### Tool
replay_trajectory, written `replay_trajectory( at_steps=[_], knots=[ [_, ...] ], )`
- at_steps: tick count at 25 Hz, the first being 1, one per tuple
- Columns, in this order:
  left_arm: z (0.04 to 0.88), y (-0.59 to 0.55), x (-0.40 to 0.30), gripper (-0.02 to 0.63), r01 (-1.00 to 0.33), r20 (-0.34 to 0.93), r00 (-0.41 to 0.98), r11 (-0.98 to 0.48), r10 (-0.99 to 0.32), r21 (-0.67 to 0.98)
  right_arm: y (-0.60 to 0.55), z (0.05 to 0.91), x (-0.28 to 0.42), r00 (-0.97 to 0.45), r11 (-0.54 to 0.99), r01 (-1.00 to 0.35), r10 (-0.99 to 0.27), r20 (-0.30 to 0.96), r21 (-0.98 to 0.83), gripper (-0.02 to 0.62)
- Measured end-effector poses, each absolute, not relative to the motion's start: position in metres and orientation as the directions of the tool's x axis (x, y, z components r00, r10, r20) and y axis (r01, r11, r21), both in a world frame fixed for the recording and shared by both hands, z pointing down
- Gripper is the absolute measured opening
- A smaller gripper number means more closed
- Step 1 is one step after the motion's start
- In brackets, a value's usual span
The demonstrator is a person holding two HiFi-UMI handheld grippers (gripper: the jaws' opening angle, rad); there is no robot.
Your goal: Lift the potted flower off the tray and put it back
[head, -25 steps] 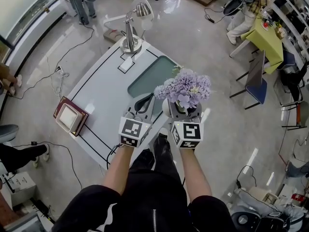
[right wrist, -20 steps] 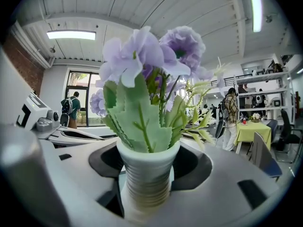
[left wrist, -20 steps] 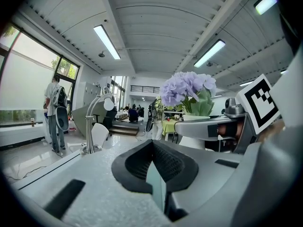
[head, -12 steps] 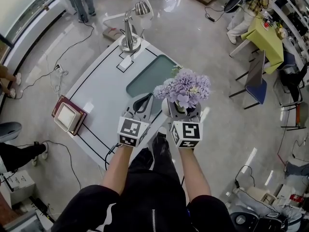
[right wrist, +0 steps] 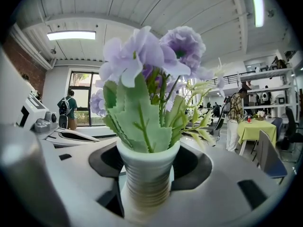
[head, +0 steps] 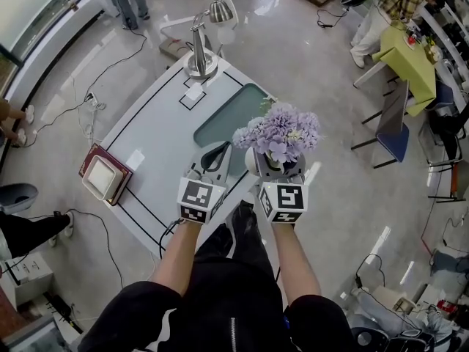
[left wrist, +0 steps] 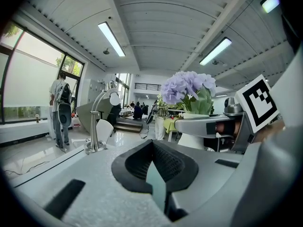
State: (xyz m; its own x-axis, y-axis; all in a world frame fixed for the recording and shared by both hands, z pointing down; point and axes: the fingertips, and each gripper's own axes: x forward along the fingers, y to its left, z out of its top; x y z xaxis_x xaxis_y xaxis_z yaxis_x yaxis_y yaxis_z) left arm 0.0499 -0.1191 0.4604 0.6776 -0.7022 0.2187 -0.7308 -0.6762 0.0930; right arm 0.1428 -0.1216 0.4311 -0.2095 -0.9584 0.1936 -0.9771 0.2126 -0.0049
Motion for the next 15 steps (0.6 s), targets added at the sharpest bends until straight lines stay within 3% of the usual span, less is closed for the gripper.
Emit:
replay_trajectory(
  at_steps=[15],
  knots=[
    [0.481, -0.165, 0.034, 0.005, -0.769, 0.258, 0.634, -0.631, -0.73, 0.105, -0.182, 0.453, 0.134, -0.261, 0.264, -0.964, -0.94, 0.218, -0.019, 0.265]
  ],
)
